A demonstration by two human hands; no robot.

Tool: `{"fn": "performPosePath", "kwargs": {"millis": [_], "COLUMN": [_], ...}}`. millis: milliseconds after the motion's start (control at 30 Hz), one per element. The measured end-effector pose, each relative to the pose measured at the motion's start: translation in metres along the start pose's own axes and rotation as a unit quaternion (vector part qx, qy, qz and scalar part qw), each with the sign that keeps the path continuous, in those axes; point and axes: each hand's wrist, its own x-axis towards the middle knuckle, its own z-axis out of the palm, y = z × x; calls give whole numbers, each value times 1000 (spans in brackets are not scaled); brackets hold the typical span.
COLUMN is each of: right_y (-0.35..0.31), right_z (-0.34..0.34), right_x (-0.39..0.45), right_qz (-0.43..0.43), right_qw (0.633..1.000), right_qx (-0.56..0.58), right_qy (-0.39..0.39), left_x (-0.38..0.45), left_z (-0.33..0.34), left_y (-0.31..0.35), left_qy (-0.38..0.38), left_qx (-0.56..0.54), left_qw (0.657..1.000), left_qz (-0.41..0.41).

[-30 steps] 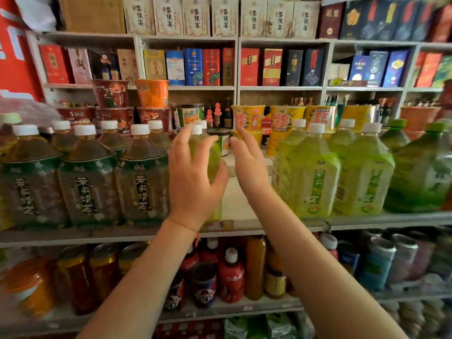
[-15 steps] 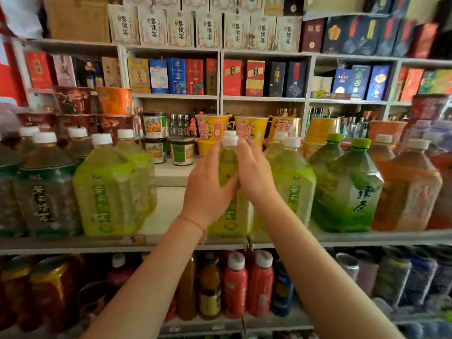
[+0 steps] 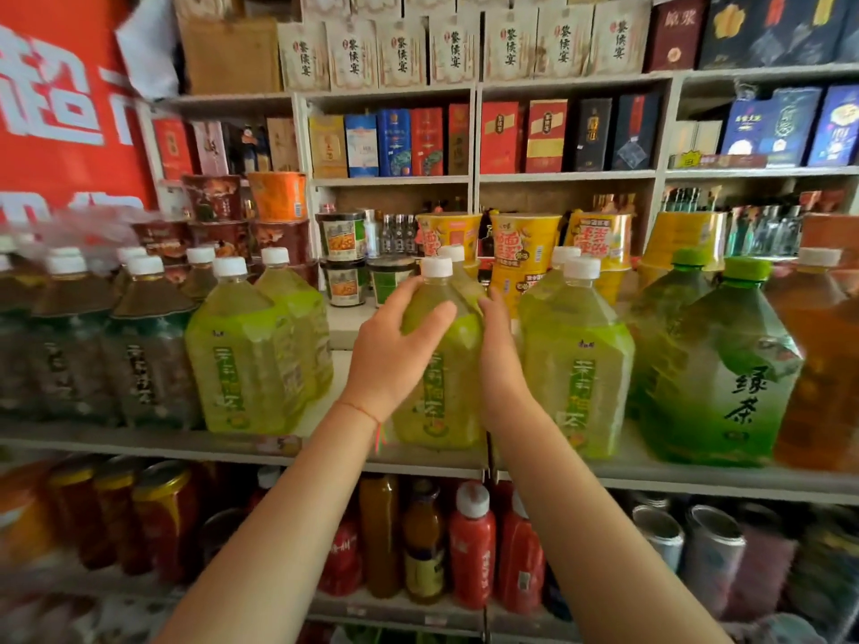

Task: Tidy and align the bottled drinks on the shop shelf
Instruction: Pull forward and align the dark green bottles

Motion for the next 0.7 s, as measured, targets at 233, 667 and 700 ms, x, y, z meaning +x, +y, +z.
{"fn": "performPosePath", "kwargs": {"millis": [233,667,700], "right_y": [10,25,27], "right_z": [22,87,93], "right_x": [-6,-5,-4], "right_qz": [14,58,49], "right_qw": [998,992,994], "right_qx": [35,75,69], "right_qy": [-41,-77,-72], "left_x": [-1,11,12], "left_z": [-17,-86,-91], "left_y": [-10,-38,-42], "left_qy": [23,88,96], "left_qx": [33,405,407], "left_qw": [999,898,896], "left_qz": [19,147,153]}}
